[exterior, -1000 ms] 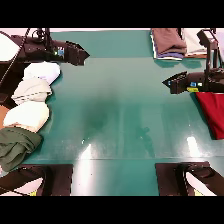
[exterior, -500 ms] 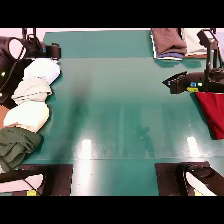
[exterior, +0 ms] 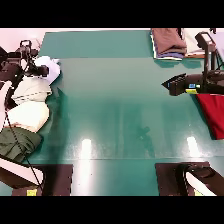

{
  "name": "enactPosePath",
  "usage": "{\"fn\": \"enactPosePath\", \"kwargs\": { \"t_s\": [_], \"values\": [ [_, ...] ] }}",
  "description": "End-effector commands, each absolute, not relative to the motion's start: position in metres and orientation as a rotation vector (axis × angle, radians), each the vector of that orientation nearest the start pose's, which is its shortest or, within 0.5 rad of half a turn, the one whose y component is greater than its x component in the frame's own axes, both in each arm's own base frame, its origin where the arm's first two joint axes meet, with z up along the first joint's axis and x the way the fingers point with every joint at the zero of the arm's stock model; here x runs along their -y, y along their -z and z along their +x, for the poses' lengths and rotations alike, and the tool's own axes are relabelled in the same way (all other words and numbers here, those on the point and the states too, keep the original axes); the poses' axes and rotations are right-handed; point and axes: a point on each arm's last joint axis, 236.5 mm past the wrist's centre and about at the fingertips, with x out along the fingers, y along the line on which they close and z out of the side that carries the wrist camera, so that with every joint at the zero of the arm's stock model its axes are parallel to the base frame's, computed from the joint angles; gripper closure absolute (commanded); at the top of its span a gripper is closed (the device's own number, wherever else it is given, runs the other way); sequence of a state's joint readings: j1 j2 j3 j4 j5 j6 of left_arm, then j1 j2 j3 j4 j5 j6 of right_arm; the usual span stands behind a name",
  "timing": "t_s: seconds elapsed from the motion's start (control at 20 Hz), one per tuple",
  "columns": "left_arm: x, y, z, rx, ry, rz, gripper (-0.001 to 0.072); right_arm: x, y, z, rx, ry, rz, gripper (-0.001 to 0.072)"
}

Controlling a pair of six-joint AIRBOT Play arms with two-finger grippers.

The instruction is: Fold the shirts.

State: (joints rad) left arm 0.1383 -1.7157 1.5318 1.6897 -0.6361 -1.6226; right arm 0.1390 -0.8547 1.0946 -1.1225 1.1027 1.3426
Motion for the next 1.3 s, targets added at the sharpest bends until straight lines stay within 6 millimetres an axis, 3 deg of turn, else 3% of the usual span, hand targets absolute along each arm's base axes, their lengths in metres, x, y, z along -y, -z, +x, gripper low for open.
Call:
{"fn": "enactPosePath", "kwargs": {
  "t_s": [0.0, 0.1, 0.15, 0.2, 0.25, 0.35, 0.45, 0.55, 0.6, 0.7, 0.8, 0.9, 1.0, 1.1, 1.25],
  "values": [
    [-0.110, 0.007, 0.588, -0.789, -0.192, 0.010, 0.0150, -0.142, -0.148, 0.322, -0.861, -0.522, 0.118, 0.0692],
    [-0.110, 0.012, 0.586, -0.804, -0.192, 0.009, 0.0187, -0.143, -0.147, 0.321, -0.863, -0.526, 0.127, 0.0692],
    [-0.110, 0.011, 0.585, -0.810, -0.194, 0.005, 0.0390, -0.143, -0.148, 0.322, -0.861, -0.526, 0.127, 0.0692],
    [-0.110, 0.008, 0.583, -0.819, -0.196, 0.005, 0.0680, -0.144, -0.151, 0.322, -0.854, -0.527, 0.125, 0.0692],
    [-0.110, 0.001, 0.583, -0.817, -0.198, -0.002, 0.0674, -0.144, -0.158, 0.324, -0.839, -0.528, 0.123, 0.0692],
    [-0.106, -0.033, 0.584, -0.789, -0.196, -0.034, 0.0683, -0.144, -0.181, 0.329, -0.781, -0.530, 0.117, 0.0693],
    [-0.097, -0.107, 0.588, -0.670, -0.177, -0.080, 0.0684, -0.145, -0.218, 0.335, -0.693, -0.535, 0.107, 0.0692],
    [-0.080, -0.204, 0.578, -0.495, -0.149, -0.067, 0.0684, -0.145, -0.261, 0.336, -0.596, -0.541, 0.092, 0.0693],
    [-0.064, -0.259, 0.563, -0.402, -0.122, -0.043, 0.0684, -0.145, -0.283, 0.336, -0.544, -0.543, 0.086, 0.0693],
    [-0.027, -0.349, 0.519, -0.254, -0.052, 0.023, 0.0684, -0.142, -0.330, 0.336, -0.419, -0.537, 0.079, 0.0692],
    [0.015, -0.408, 0.467, -0.155, 0.034, 0.075, 0.0685, -0.140, -0.366, 0.332, -0.325, -0.532, 0.073, 0.0693],
    [0.060, -0.427, 0.423, -0.150, 0.145, 0.078, 0.0684, -0.137, -0.395, 0.326, -0.254, -0.523, 0.058, 0.0692],
    [0.118, -0.419, 0.393, -0.207, 0.314, 0.075, 0.0684, -0.132, -0.412, 0.321, -0.211, -0.509, 0.039, 0.0693],
    [0.189, -0.397, 0.368, -0.277, 0.521, 0.104, 0.0684, -0.128, -0.424, 0.317, -0.186, -0.501, 0.037, 0.0693],
    [0.296, -0.347, 0.336, -0.376, 0.797, 0.164, 0.0682, -0.118, -0.433, 0.317, -0.165, -0.470, 0.039, 0.0692]
  ]
}}
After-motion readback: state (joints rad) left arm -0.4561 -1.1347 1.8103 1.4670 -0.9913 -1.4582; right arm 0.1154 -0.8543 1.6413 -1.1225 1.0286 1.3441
